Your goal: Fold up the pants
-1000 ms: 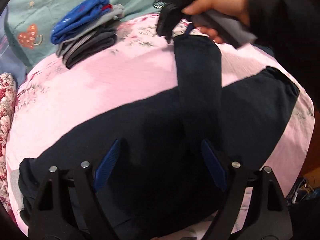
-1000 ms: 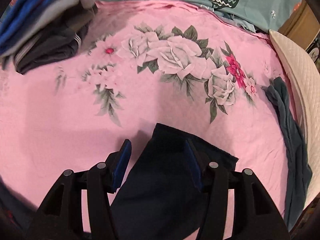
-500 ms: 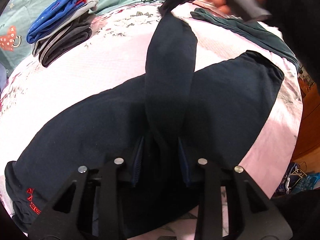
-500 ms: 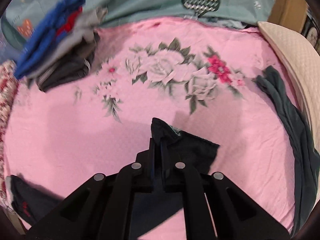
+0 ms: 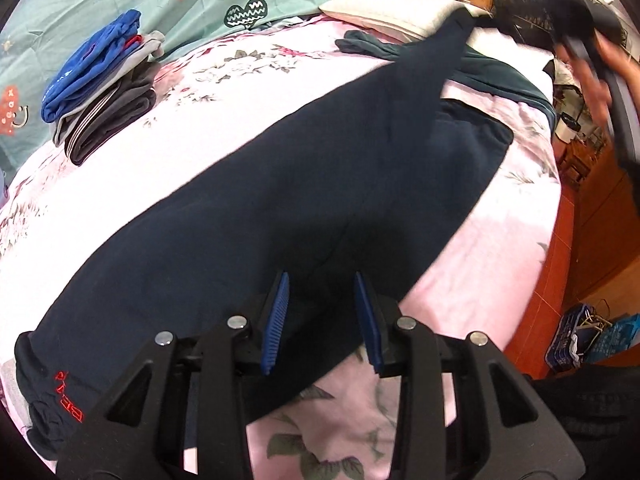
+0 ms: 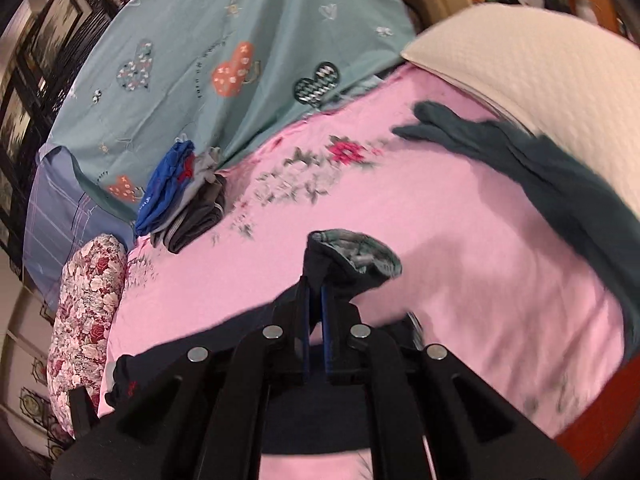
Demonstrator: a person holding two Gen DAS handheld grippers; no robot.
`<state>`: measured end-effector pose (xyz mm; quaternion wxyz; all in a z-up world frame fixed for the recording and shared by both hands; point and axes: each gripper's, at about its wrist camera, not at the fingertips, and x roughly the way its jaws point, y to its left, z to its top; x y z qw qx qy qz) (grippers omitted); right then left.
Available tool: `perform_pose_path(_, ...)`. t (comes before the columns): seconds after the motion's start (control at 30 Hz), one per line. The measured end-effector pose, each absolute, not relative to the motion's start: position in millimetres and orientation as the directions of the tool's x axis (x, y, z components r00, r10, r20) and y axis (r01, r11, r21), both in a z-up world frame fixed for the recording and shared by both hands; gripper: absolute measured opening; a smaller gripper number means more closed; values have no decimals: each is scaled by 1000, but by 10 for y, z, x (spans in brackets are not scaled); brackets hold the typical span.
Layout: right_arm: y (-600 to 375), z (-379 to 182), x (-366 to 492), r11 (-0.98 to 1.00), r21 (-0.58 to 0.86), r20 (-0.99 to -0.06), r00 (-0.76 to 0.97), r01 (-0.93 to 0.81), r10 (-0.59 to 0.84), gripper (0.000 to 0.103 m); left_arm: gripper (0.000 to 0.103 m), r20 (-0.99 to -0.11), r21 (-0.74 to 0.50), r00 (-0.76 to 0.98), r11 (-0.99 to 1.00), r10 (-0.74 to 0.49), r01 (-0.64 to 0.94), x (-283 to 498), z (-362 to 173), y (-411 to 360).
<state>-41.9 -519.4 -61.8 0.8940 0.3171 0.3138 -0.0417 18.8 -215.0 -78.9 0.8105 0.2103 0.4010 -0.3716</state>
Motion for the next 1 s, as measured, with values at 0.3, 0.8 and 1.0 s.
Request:
perform_pose_path(0.3,-5276,-1532,-807,699,620,-586,803,357,110,5,50,-831,109,430,654,-353,749,204,-948,-2112)
perform_pose_path(0.8,-5255,-1206,-738,725,627,-539,830,284,142,5,62,-796,207,486,592,-361,779,91,-881,-2457)
perform_pose_path(1.0,-5265,-1233,-743,722,637,-530,833,269,157,5,10,-825,204,475,622,-307,756,270,-969,-2548)
